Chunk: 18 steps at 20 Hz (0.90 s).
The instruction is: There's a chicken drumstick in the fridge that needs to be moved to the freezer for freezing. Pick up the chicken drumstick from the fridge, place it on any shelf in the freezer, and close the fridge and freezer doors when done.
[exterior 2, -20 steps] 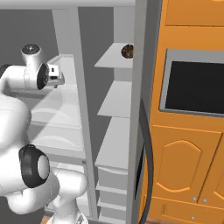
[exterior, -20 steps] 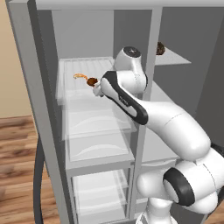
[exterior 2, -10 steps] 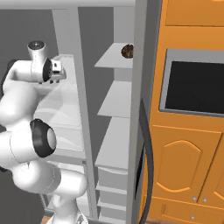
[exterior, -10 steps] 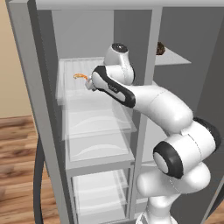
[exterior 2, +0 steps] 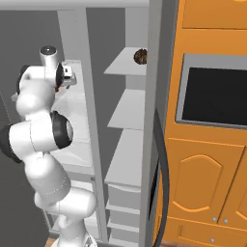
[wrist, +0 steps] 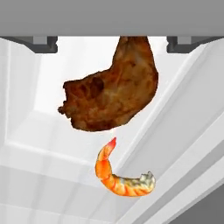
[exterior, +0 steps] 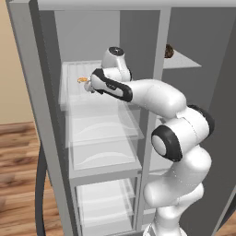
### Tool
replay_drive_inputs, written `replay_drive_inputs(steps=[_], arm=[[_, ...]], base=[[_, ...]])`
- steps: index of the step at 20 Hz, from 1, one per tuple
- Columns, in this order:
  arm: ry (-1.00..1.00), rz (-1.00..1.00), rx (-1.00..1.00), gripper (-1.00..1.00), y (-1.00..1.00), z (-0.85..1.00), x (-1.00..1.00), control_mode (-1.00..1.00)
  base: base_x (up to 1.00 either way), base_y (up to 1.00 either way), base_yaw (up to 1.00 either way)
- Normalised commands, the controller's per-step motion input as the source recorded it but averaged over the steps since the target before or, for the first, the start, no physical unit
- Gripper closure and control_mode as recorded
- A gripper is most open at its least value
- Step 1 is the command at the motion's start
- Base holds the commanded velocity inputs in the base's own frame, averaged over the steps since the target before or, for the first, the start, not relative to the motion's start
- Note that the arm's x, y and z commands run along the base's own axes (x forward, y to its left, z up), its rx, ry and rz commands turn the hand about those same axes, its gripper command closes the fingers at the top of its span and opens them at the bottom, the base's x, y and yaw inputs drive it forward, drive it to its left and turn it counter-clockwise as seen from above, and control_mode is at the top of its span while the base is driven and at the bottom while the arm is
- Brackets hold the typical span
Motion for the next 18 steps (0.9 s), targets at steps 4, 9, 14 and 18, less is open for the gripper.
replay_drive_inputs(steps=[4, 9, 14, 18], arm=[[0.00, 0.00, 0.00, -1.00, 0.33, -0.29, 0.66, -1.00], [0.00, 0.00, 0.00, -1.00, 0.22, -0.17, 0.55, -1.00], [0.01, 0.00, 0.00, 1.00, 0.01, -0.43, 0.02, -1.00], [0.12, 0.00, 0.00, 1.00, -0.13, -0.83, -0.63, -1.00]], base=[[0.00, 0.00, 0.00], [0.00, 0.00, 0.00], [0.00, 0.00, 0.00], [0.00, 0.00, 0.00]])
